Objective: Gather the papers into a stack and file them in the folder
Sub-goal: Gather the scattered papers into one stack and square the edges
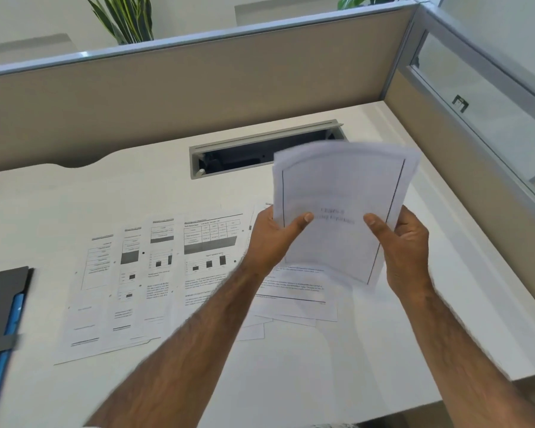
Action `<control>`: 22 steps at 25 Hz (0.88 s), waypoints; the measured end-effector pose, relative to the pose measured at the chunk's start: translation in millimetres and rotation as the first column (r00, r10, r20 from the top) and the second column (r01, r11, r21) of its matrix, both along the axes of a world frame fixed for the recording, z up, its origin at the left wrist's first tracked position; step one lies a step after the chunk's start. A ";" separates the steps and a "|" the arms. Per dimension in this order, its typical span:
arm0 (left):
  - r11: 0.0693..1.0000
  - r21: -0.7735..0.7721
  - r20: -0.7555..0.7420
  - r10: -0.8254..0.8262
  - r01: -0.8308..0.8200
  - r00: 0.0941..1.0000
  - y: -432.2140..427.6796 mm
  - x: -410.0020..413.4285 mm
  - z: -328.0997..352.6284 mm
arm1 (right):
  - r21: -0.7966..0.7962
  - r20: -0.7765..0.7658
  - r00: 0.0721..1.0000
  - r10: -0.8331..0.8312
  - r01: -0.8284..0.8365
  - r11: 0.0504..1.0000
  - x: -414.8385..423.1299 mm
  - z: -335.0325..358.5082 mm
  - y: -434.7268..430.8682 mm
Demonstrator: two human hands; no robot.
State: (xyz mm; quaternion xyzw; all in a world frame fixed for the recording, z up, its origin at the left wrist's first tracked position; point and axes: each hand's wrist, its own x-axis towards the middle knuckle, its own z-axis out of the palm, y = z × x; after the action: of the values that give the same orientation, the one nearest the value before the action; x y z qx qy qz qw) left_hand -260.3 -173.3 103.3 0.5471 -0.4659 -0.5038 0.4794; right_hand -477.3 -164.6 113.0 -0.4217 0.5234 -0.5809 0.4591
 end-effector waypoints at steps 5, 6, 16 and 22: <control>0.999 0.001 0.029 0.037 -0.038 0.999 -2.7 -9.8 -7.6 | 0.073 0.061 0.992 -0.107 0.103 0.992 -0.9 -4.3 1.7; 1.000 -0.002 0.017 0.031 -0.031 0.999 -1.8 -11.2 -8.0 | 0.065 0.080 0.989 -0.122 0.117 0.991 -1.4 -4.6 1.7; 0.991 0.073 0.544 0.051 -0.108 0.837 -15.6 -0.8 -20.6 | 0.194 -0.222 0.970 -0.098 0.142 0.971 0.3 -37.7 -17.0; 0.934 0.314 0.787 -0.156 -0.170 0.596 -4.4 21.0 -64.4 | 0.396 -0.303 0.947 0.108 0.022 0.918 31.4 -91.0 -23.2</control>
State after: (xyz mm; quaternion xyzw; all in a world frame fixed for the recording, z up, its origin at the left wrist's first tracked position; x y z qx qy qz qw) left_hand -239.3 -177.8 38.9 0.7939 -0.5292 -0.2775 0.1126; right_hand -445.9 -187.8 22.0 -0.4202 0.6872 -0.3774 0.4568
